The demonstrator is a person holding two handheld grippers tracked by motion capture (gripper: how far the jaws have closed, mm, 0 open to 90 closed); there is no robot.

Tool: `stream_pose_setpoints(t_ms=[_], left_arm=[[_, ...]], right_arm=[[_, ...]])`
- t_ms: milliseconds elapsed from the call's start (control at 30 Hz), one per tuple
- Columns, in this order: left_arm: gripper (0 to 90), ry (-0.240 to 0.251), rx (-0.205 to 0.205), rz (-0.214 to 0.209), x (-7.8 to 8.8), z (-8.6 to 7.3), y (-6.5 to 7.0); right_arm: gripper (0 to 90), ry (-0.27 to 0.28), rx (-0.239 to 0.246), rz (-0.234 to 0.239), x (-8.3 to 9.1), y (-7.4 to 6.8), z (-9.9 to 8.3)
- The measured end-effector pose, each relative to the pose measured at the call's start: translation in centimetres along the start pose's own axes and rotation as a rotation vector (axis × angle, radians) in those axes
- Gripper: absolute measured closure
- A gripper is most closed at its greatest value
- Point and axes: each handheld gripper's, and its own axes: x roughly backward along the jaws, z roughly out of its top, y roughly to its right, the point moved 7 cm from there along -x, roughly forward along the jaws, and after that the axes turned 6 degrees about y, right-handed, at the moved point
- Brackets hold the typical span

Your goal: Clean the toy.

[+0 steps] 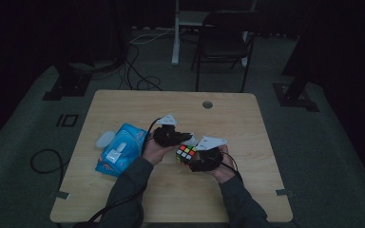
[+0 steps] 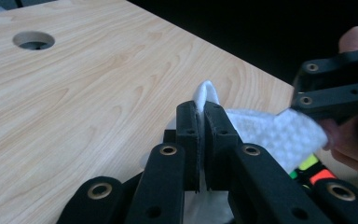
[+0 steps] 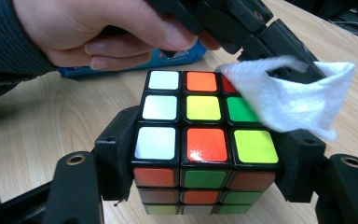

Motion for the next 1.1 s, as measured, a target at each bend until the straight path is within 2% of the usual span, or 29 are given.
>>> stream_pose_setpoints(t_ms=[133, 367, 533, 633, 767, 1000, 1100], left_arm=[[87.1, -0.017, 0.007, 0.009, -0.1, -0.4, -0.4], [87.1, -0.016, 0.006, -0.013, -0.5, -0.1, 0.0], [87.1, 0.001, 0.004, -0.045, -0.6, 0.5, 0.7], [87.1, 0.008, -0.004, -0.079, -0.7, 1.0, 1.4], [87.1, 0.006, -0.008, -0.092, -0.8, 1.1, 1.7], [87.1, -0.007, -0.009, -0.076, -0.9, 0.8, 1.2], [87.1, -0.016, 0.019, -0.054, -0.8, 0.2, 0.2]], right_arm=[[34.1, 0.009, 0.003, 0.001, 0.1, -0.1, 0.1], [34.1, 0.002, 0.015, 0.008, 0.0, -0.3, 0.1], [34.1, 0.0, 0.016, 0.008, -0.1, -0.3, 0.0], [34.1, -0.002, 0.019, 0.008, -0.2, -0.3, -0.1], [34.1, -0.002, 0.018, 0.007, -0.2, -0.3, -0.1], [34.1, -0.001, 0.022, 0.006, -0.1, -0.3, 0.0], [34.1, 0.0, 0.027, 0.004, 0.0, -0.3, 0.0]])
